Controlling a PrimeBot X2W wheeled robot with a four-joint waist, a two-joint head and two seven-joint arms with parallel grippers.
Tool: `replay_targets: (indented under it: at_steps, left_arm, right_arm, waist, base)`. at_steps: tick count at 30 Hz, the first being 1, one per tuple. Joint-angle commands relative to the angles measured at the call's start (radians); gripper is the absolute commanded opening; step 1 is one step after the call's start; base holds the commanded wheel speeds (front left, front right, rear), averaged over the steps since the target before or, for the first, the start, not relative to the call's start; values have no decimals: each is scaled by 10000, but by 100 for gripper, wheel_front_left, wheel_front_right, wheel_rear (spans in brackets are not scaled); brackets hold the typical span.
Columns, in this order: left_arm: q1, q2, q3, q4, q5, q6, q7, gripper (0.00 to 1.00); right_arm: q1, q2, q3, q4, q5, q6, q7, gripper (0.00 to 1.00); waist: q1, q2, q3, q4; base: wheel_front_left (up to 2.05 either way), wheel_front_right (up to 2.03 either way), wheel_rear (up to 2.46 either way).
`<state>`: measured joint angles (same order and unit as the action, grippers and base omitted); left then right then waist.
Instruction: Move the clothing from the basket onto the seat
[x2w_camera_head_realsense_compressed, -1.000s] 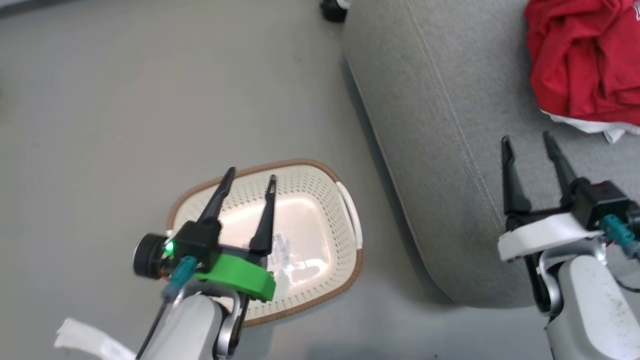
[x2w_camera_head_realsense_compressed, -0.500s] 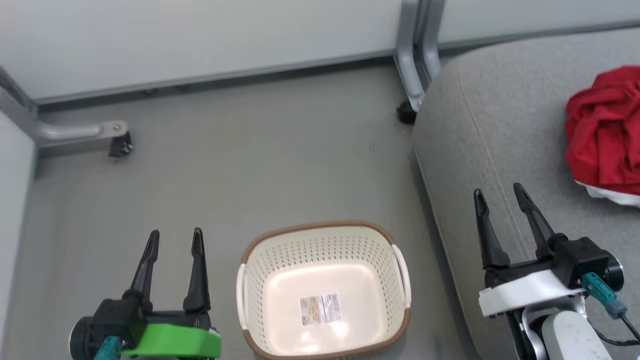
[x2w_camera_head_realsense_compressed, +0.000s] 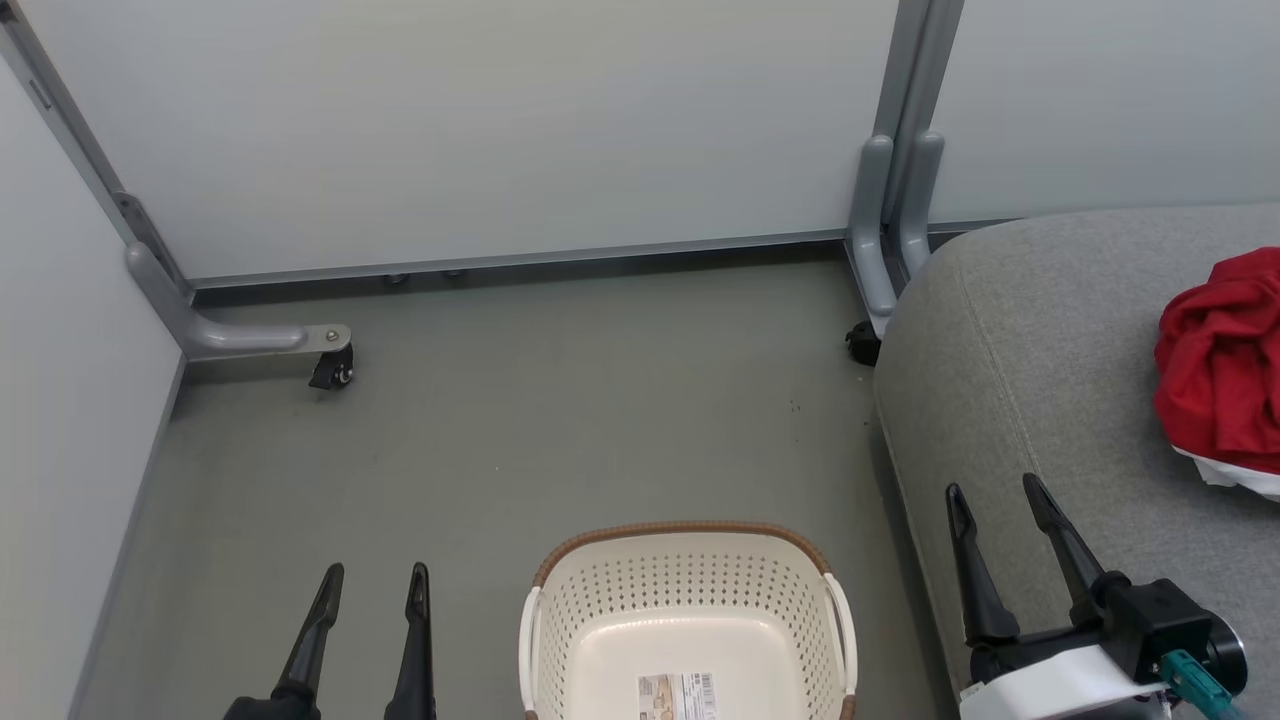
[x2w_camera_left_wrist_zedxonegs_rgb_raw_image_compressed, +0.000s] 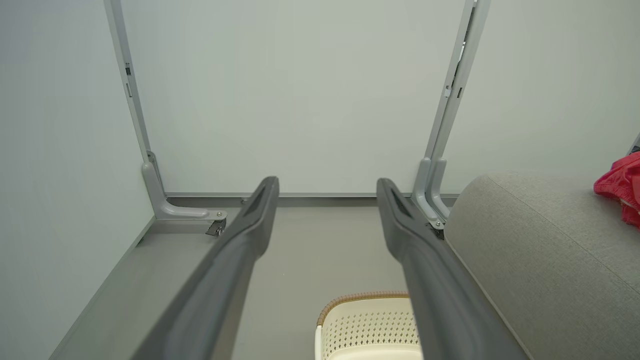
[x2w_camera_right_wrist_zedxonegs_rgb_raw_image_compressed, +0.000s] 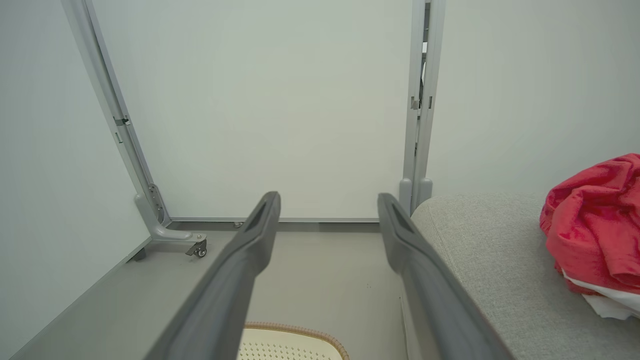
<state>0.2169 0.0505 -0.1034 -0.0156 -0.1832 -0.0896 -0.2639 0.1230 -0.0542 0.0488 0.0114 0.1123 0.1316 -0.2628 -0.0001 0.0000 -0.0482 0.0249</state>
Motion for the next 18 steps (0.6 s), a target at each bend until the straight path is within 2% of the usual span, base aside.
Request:
replay_targets:
  at_steps: [1,13,14,18]
  left_arm:
    - [135,5,-20,30,58,-56,-3,100]
    - [6,4,-22,123,119,71,-5,100]
    - [29,-2,-23,136,90,69,-2,0]
    - [39,-5,-37,428,-61,64,13,0]
  right_arm:
    - [160,-11,-32,-41,-24,-18,-30,100]
    - [277,29,23,97,-6,-18,-30,100]
    - [185,35,14,81,2,0,0,0]
    - [221,69,28,362,151,0,25,0]
  waist:
    - [1,0,-128,42]
    - [1,0,-251,-52]
    - [1,0,-252,-53]
    - [1,0,-247,-56]
  base:
    - [0,0,0]
    - [0,0,0]
    - [0,0,0]
    - [0,0,0]
